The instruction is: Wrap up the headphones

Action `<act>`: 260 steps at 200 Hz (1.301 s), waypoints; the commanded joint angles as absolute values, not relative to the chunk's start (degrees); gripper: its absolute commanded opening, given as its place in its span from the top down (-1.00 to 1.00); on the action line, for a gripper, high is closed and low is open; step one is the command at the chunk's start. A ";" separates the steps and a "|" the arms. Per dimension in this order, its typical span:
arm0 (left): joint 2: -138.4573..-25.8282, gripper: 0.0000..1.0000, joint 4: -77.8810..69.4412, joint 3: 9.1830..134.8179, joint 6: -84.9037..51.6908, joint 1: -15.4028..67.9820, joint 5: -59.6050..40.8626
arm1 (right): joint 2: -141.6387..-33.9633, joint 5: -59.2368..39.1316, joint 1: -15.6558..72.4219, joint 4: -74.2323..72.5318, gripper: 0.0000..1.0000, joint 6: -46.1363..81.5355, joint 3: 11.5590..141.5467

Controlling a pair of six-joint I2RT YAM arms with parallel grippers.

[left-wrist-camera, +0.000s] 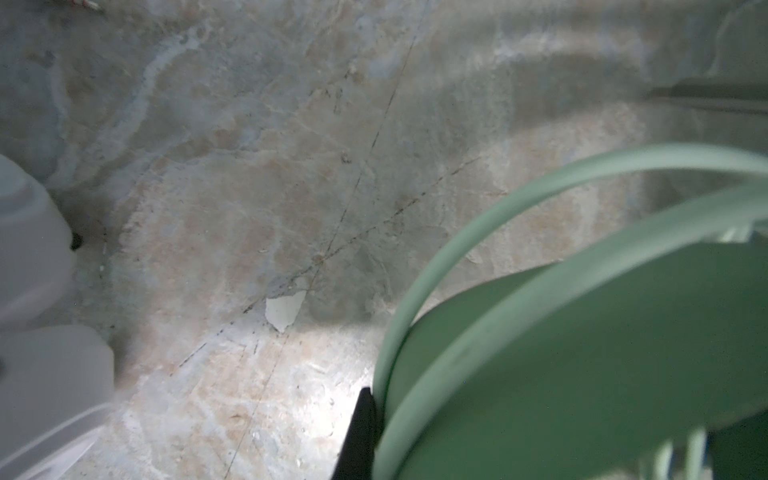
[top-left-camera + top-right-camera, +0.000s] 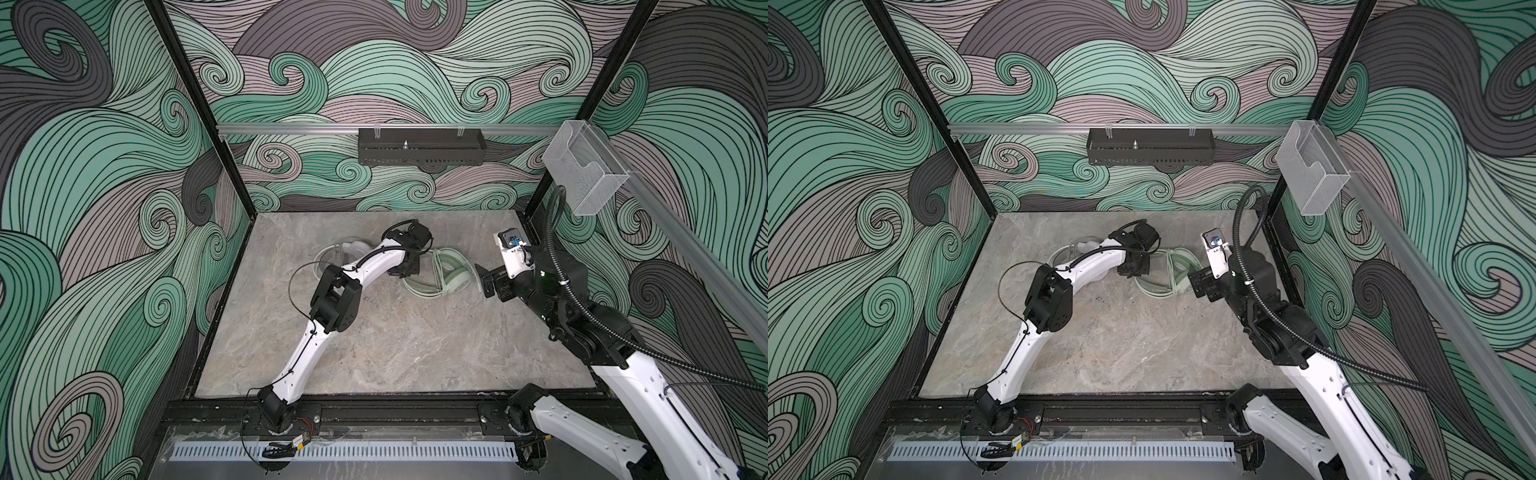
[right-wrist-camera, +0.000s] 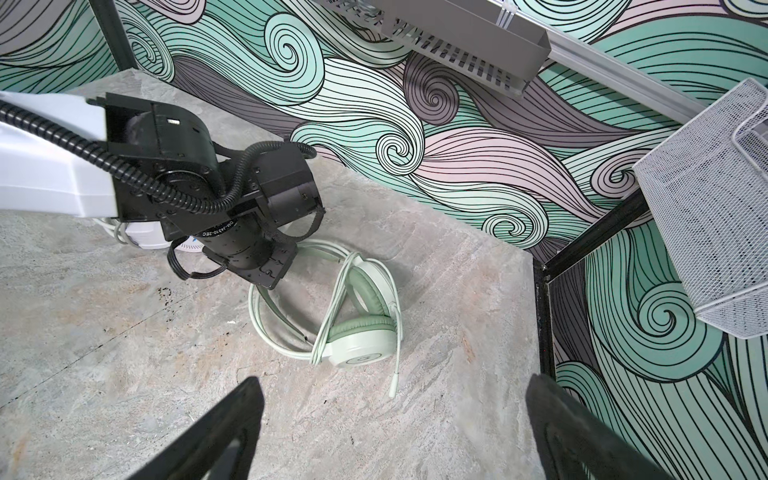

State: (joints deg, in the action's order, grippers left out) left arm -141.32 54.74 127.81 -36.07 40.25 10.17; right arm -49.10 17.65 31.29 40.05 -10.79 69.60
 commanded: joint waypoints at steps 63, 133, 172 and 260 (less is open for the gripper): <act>-141.76 0.12 56.64 134.51 -34.87 40.53 10.52 | -47.41 18.63 31.73 39.18 -0.98 -11.34 68.38; -137.71 -0.30 60.01 138.13 -30.81 40.66 14.12 | -46.83 18.62 32.68 38.53 -0.98 -11.73 68.41; -126.68 -0.46 65.72 137.02 -26.83 42.05 15.97 | -45.33 18.96 33.85 38.42 -0.98 -10.92 67.57; -60.28 -0.97 52.29 72.69 -29.92 43.83 27.94 | -37.88 18.39 31.05 28.98 -0.98 0.03 52.93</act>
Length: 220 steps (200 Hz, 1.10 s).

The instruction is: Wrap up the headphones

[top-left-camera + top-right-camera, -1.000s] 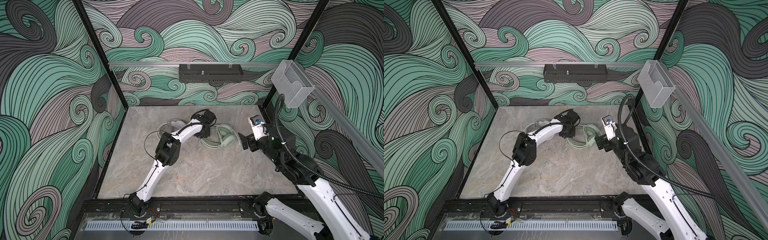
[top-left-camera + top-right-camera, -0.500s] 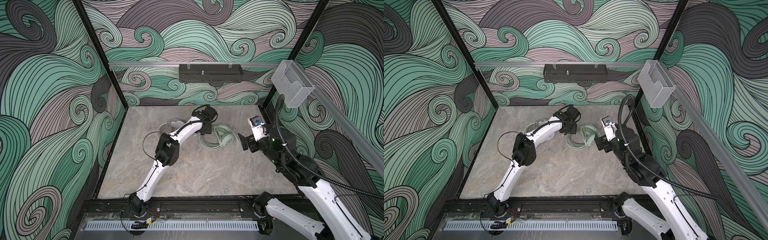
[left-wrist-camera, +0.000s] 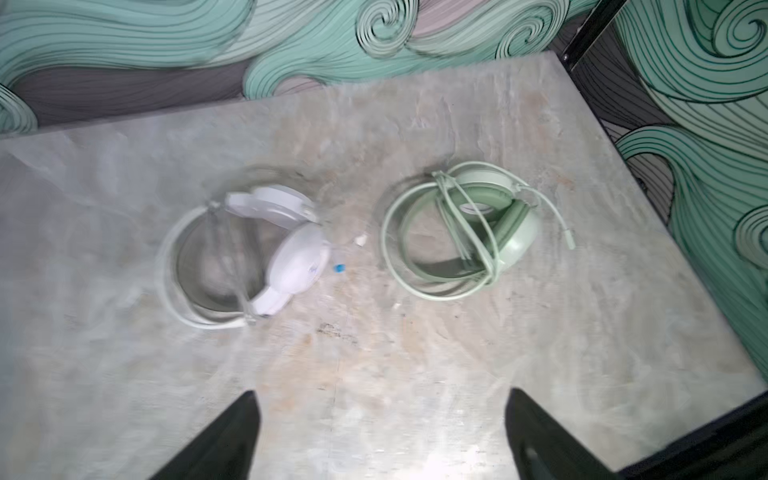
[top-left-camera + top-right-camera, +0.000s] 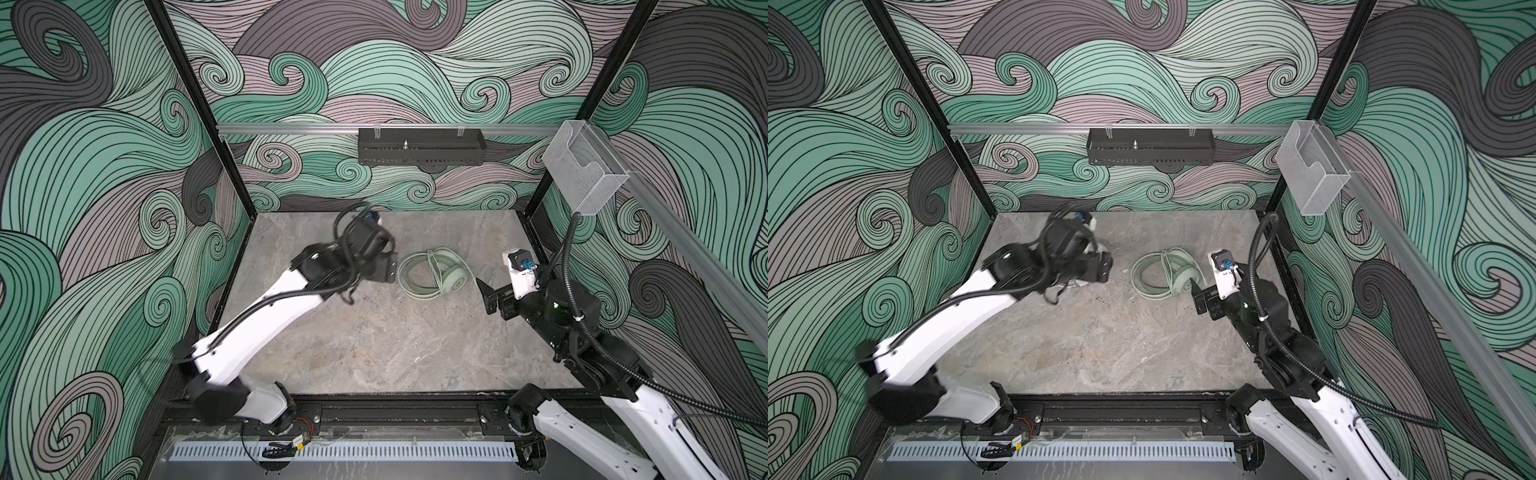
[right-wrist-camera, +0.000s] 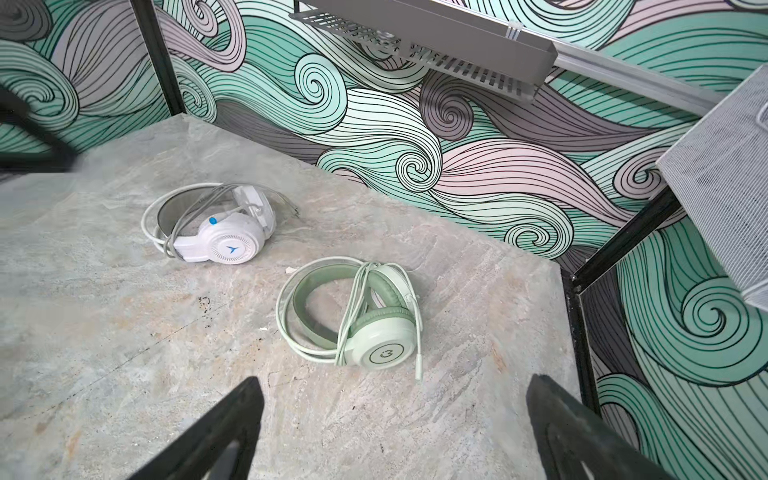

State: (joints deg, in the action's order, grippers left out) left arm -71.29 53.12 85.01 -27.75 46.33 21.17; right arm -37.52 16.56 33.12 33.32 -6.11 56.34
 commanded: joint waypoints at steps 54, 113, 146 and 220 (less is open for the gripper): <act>-42.34 -0.97 46.96 52.89 -21.06 37.20 37.55 | -43.65 19.46 22.55 12.54 -0.98 7.48 39.36; -45.53 -0.97 13.16 32.79 -11.06 23.46 39.37 | -60.64 16.78 13.33 -9.32 -0.98 1.39 30.15; -47.05 -0.97 -4.86 21.22 -8.35 16.05 40.82 | -69.29 11.47 10.27 -21.71 -0.98 0.84 28.40; -73.36 -0.97 -31.40 22.65 -5.57 2.84 25.12 | -81.75 4.62 5.14 -27.45 -0.98 0.35 30.12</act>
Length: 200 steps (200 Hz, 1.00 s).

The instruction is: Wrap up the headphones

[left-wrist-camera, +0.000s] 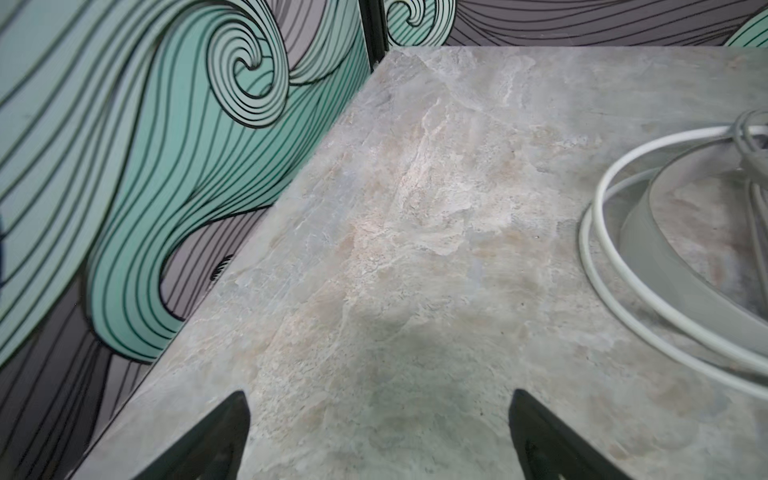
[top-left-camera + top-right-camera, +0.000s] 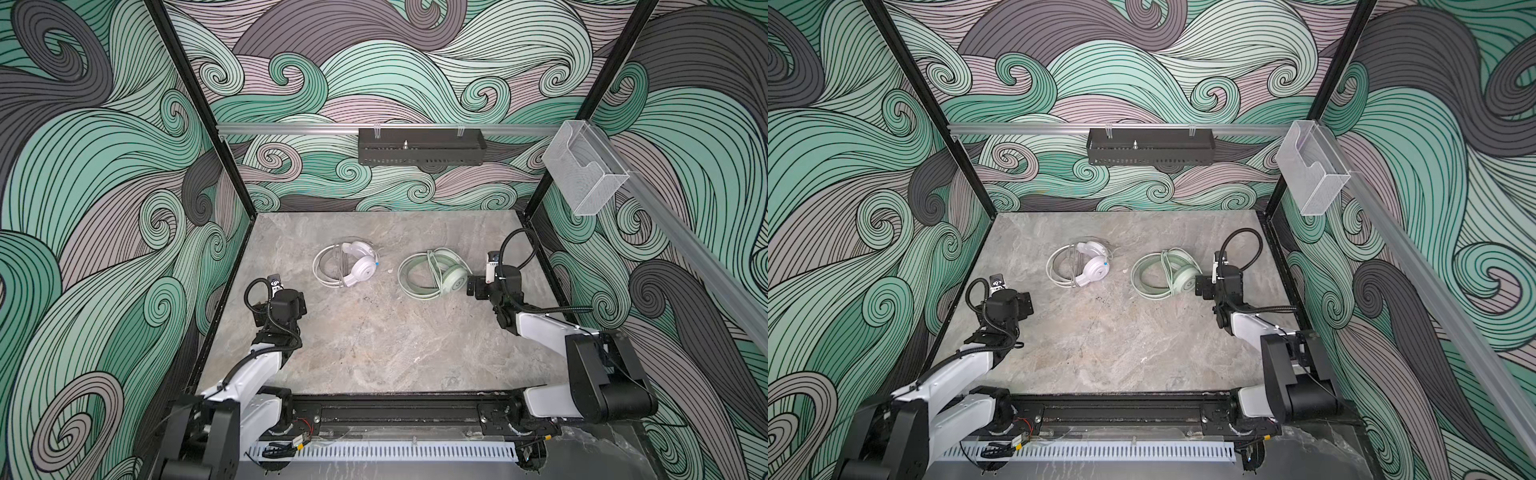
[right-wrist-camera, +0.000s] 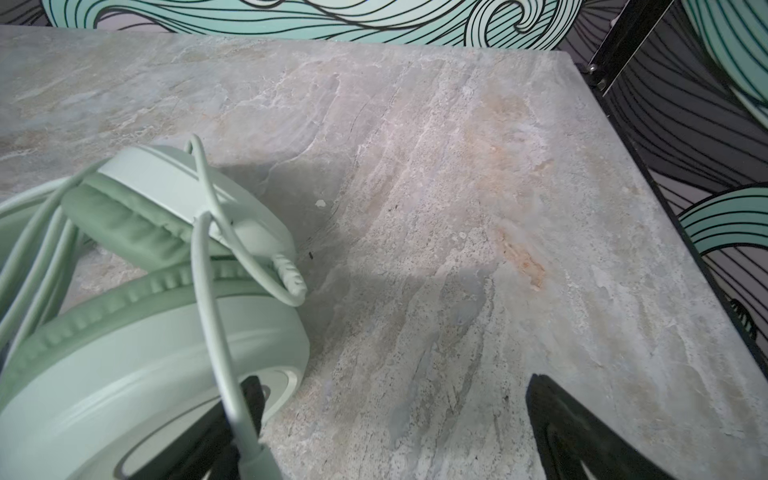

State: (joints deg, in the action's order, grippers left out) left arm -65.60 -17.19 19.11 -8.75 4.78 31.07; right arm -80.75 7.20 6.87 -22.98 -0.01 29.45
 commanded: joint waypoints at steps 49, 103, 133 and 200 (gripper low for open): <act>-87.46 -0.97 -44.62 23.73 -3.82 -1.48 13.85 | -78.17 1.13 4.75 -32.38 -0.98 -0.44 25.62; -87.51 -0.97 -39.54 26.26 -4.07 -1.52 13.32 | -80.26 -2.63 4.29 -30.99 -0.98 -3.25 27.77; -87.20 -0.97 -38.49 26.58 -4.23 -1.49 13.07 | -79.94 -0.37 4.22 -31.31 -0.98 -2.76 27.41; -87.29 -0.97 -38.58 26.62 -4.22 -1.49 13.17 | -79.47 1.86 4.83 -33.91 -0.98 -4.53 26.06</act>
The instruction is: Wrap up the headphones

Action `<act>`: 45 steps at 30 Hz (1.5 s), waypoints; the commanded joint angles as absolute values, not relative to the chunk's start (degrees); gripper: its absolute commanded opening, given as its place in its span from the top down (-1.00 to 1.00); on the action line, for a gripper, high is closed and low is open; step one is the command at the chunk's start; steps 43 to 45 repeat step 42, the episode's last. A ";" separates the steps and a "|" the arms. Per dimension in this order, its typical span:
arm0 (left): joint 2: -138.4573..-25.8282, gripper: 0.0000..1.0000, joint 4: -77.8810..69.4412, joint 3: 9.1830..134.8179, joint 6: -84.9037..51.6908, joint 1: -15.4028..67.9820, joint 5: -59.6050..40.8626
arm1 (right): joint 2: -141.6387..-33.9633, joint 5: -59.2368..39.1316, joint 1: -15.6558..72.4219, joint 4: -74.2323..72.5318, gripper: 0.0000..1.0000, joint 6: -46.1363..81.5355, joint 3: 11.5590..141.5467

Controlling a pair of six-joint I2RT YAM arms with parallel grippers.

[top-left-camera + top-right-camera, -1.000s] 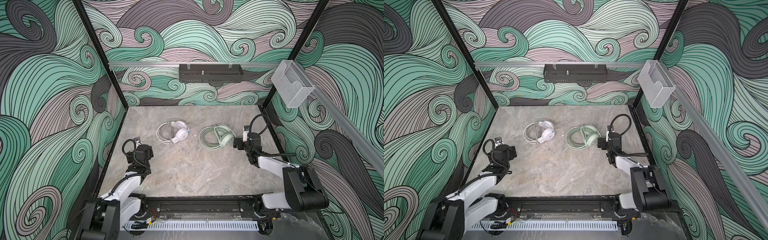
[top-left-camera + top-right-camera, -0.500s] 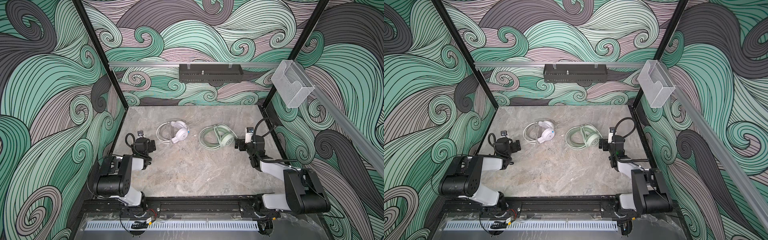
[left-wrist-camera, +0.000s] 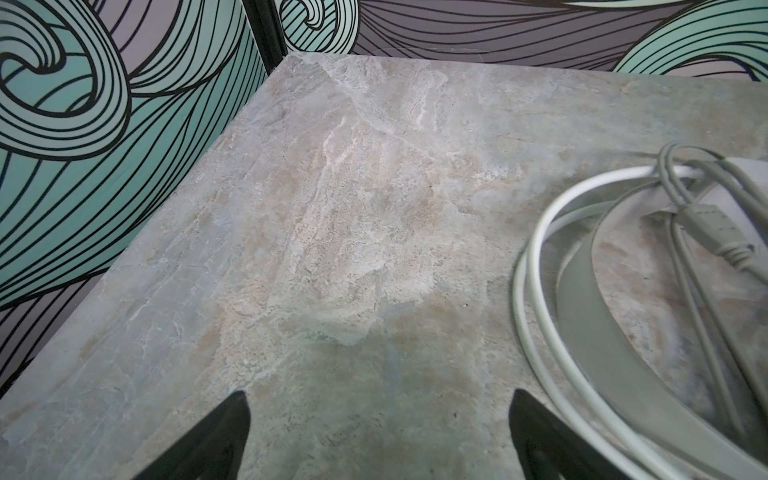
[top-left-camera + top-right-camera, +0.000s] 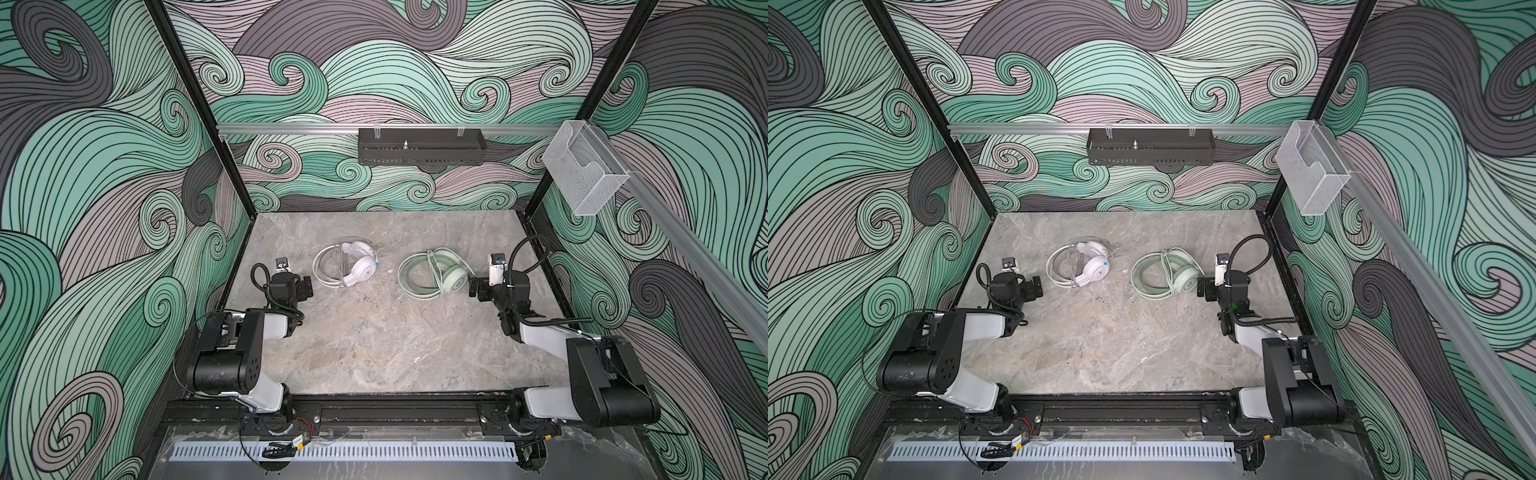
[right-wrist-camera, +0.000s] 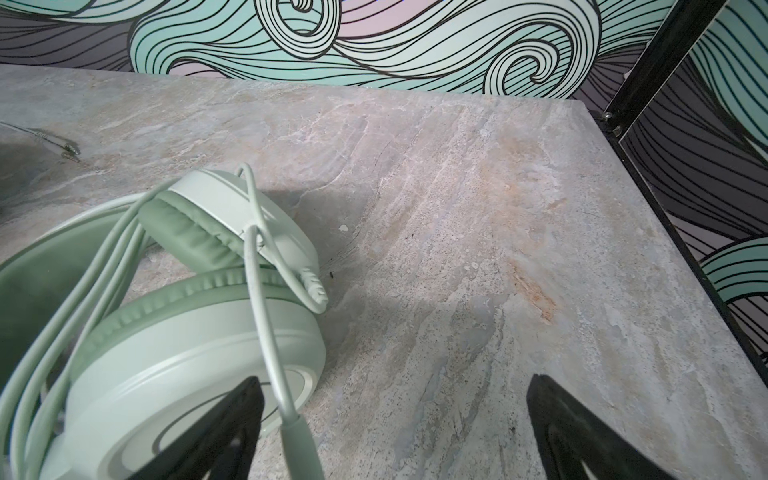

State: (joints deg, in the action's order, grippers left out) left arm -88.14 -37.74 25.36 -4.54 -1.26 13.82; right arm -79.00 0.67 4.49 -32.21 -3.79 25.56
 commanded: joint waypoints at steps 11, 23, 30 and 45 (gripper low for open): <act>-87.34 -0.97 -38.52 26.63 -4.28 -1.49 13.10 | -89.40 2.57 0.31 -53.05 -0.98 0.09 21.93; -87.28 -0.97 -38.52 26.63 -4.22 -1.52 13.13 | -88.16 -1.67 0.62 -48.40 -0.98 -2.02 23.17; -87.28 -0.97 -38.57 26.63 -4.20 -1.49 13.17 | -88.37 -1.83 0.67 -47.57 -0.98 -2.02 23.72; -87.28 -0.97 -38.56 26.63 -4.26 -1.49 13.17 | -88.17 -1.63 0.52 -47.76 -0.98 -2.01 23.56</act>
